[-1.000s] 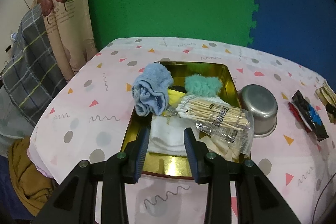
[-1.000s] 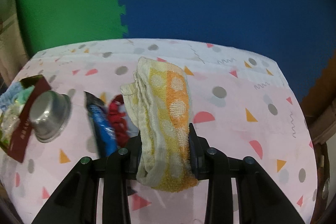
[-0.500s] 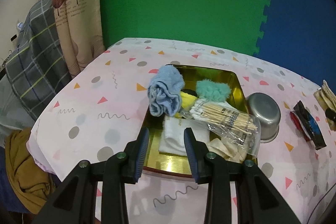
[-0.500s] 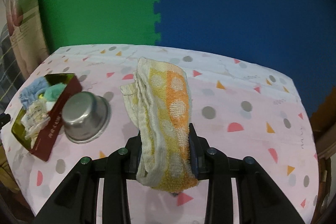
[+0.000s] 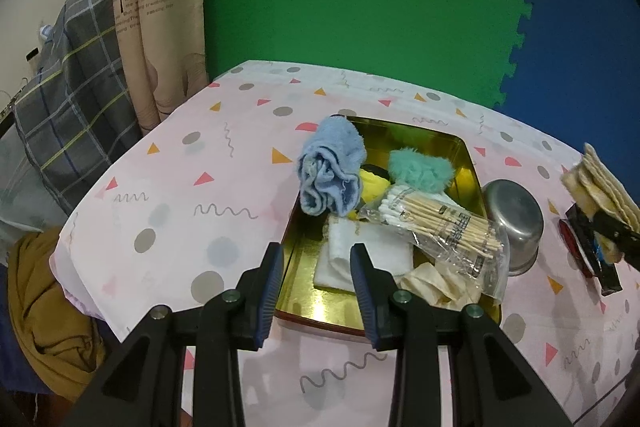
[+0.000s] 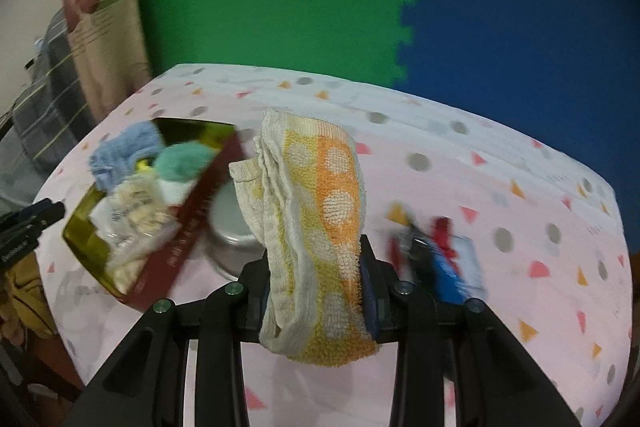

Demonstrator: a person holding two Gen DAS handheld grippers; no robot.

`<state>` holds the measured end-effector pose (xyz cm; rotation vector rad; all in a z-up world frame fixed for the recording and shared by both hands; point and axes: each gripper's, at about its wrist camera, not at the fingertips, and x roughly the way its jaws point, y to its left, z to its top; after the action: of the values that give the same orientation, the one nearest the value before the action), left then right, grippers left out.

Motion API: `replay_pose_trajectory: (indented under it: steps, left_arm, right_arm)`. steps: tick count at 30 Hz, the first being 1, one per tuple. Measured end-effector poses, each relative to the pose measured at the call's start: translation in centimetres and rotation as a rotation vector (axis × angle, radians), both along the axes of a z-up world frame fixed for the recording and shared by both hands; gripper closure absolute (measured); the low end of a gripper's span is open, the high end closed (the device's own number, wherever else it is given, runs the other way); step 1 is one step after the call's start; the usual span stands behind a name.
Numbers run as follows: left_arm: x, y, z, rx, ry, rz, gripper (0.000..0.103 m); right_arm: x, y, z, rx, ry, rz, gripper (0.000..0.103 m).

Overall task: Organize soft objects
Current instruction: 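Carry the yellow-orange towel over the gold tin and open the right tool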

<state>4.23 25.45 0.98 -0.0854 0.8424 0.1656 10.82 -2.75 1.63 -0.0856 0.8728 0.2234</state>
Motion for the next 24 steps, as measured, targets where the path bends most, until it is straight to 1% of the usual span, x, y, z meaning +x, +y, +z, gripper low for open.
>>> replay_pose_trajectory:
  steps: [8,15,24]
  left_arm:
    - [-0.1,0.9,0.3,0.016,-0.007,0.039,0.068]
    - [-0.2,1.8,0.5,0.015,-0.007,0.072,0.068]
    - [-0.1,2.5,0.3,0.019,-0.002,0.100,0.068]
  right_arm:
    - [1.2,5.9,0.7,0.000,-0.009,0.103,0.071]
    - [2.2,9.7,1.0,-0.015,-0.013,0.176,0.071]
    - [4.2,13.6,0.2,-0.008,0.011,0.217,0.070]
